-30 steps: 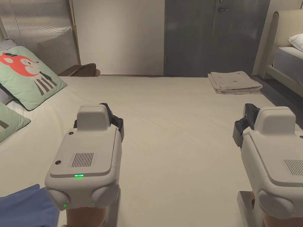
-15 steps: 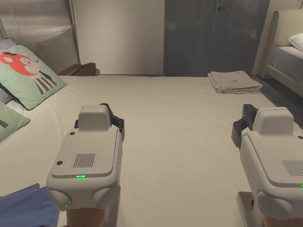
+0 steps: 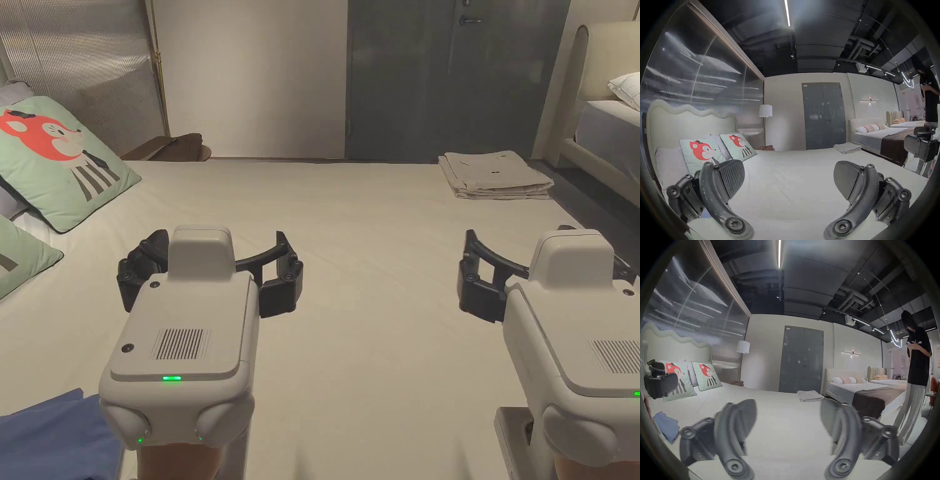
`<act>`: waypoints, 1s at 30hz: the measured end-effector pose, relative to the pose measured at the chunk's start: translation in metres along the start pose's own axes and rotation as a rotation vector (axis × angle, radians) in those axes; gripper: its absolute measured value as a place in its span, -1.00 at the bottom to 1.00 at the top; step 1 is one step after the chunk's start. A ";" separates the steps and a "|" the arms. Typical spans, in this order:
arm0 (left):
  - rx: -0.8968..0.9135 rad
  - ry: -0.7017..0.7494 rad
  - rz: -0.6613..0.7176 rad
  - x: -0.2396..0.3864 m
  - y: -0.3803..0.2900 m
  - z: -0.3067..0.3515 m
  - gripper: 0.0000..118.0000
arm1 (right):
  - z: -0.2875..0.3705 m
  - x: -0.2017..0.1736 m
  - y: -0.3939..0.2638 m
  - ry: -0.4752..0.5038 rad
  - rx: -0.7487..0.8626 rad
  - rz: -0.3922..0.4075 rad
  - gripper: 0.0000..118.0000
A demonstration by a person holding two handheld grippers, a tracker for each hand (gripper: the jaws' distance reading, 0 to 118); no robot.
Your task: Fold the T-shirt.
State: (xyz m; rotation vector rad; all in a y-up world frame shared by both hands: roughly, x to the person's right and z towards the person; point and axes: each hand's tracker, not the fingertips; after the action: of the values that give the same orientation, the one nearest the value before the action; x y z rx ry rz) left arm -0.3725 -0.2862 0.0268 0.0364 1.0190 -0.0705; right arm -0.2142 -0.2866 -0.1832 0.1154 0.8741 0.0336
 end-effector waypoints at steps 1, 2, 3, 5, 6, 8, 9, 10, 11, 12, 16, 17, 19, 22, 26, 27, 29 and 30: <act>0.005 0.003 0.002 0.000 -0.001 0.000 0.88 | 0.000 0.000 0.000 0.003 0.001 -0.002 0.69; 0.007 0.003 0.006 -0.001 0.000 0.000 0.88 | 0.000 0.001 0.001 0.007 0.002 -0.004 0.79; 0.005 0.001 0.010 -0.002 0.000 0.000 0.88 | 0.001 0.001 0.001 0.015 0.015 -0.006 0.81; 0.001 -0.003 0.013 -0.002 0.001 0.000 0.88 | 0.002 0.000 0.001 0.020 0.022 0.004 0.82; 0.000 -0.003 0.013 -0.002 0.001 0.000 0.88 | 0.002 0.000 0.001 0.024 0.022 0.008 0.82; 0.001 -0.003 0.011 -0.002 0.001 0.000 0.88 | 0.002 -0.001 0.001 0.024 0.021 0.011 0.85; 0.002 -0.003 0.010 -0.001 0.001 0.000 0.88 | 0.002 -0.001 0.001 0.025 0.021 0.010 0.85; 0.003 -0.005 0.012 -0.001 0.001 0.001 0.88 | 0.003 0.000 0.001 0.025 0.024 0.005 0.86; 0.004 -0.006 0.013 -0.001 0.001 0.001 0.88 | 0.003 0.000 0.001 0.027 0.024 0.004 0.87; 0.005 -0.007 0.014 -0.001 0.002 0.001 0.88 | 0.003 0.000 0.001 0.027 0.024 0.002 0.87; 0.008 -0.006 0.015 -0.001 0.003 0.002 0.88 | 0.003 0.000 0.002 0.035 0.021 0.002 0.89; 0.009 -0.006 0.016 0.000 0.003 0.002 0.88 | 0.003 0.000 0.002 0.036 0.023 0.002 0.89; 0.010 -0.004 0.017 -0.001 0.003 0.002 0.88 | 0.004 0.001 0.002 0.040 0.025 -0.001 0.90; 0.010 -0.004 0.018 -0.001 0.003 0.002 0.88 | 0.004 0.001 0.002 0.041 0.025 -0.006 0.91; 0.012 -0.001 0.017 -0.002 0.003 0.002 0.88 | 0.004 0.000 0.003 0.042 0.025 -0.006 0.91; 0.013 -0.001 0.020 -0.002 0.004 0.003 0.88 | 0.004 0.000 0.003 0.045 0.025 -0.007 0.91; 0.012 -0.001 0.023 -0.002 0.004 0.002 0.88 | 0.004 0.000 0.003 0.045 0.025 -0.005 0.91; 0.011 -0.002 0.023 -0.002 0.004 0.002 0.88 | 0.004 0.000 0.002 0.045 0.024 -0.005 0.91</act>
State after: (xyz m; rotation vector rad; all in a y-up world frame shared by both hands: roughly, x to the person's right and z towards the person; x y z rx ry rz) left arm -0.3717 -0.2824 0.0300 0.0576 1.0160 -0.0549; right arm -0.2107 -0.2845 -0.1804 0.1353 0.9200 0.0206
